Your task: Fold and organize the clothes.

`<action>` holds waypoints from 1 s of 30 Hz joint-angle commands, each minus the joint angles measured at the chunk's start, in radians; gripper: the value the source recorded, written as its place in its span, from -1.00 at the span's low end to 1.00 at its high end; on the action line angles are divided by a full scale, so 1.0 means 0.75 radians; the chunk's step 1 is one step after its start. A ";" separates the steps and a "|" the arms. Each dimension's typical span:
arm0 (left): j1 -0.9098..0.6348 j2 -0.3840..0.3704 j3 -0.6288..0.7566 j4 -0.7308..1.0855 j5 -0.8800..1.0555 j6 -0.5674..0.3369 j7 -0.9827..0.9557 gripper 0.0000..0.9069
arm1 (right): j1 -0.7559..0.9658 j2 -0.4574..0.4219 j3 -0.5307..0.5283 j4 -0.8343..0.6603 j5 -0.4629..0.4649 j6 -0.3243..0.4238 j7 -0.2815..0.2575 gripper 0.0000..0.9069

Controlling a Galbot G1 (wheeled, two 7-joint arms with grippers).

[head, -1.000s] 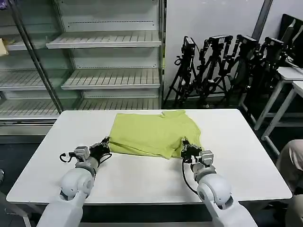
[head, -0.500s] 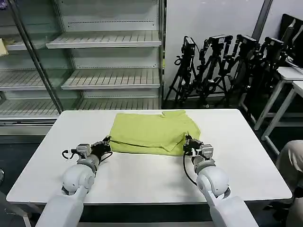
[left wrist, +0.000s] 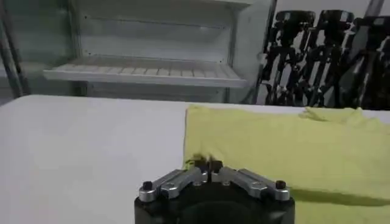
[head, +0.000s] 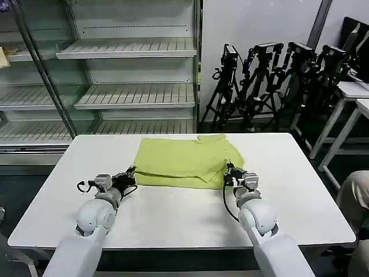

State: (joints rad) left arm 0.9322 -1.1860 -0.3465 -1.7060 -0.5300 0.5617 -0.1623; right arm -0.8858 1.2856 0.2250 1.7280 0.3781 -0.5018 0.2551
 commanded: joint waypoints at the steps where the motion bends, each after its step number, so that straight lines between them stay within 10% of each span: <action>1: -0.002 -0.002 0.002 0.008 0.067 -0.002 0.011 1.00 | 0.010 0.004 0.004 -0.049 -0.017 0.011 0.015 1.00; 24: 0.134 0.082 -0.002 -0.112 0.153 0.023 -0.009 1.00 | -0.357 -0.118 0.100 0.268 0.100 -0.076 0.065 1.00; 25: 0.133 0.082 -0.003 -0.106 0.153 0.023 -0.010 -0.33 | -0.357 -0.120 0.100 0.264 0.104 -0.076 0.063 0.98; 26: 0.130 0.084 -0.005 -0.101 0.153 0.023 -0.012 -0.98 | -0.350 -0.121 0.093 0.257 0.108 -0.079 0.063 -0.16; 27: 0.128 0.084 -0.006 -0.097 0.152 0.023 -0.013 -0.98 | -0.347 -0.119 0.093 0.250 0.110 -0.078 0.061 -0.73; 30: 0.131 0.087 -0.025 -0.090 0.146 0.023 0.003 -0.98 | -0.347 -0.114 0.088 0.235 0.110 -0.083 0.058 -1.00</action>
State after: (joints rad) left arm 1.0176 -1.1266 -0.3591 -1.7778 -0.4295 0.5764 -0.1633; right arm -1.0965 1.2112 0.2861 1.8769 0.4484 -0.5537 0.2972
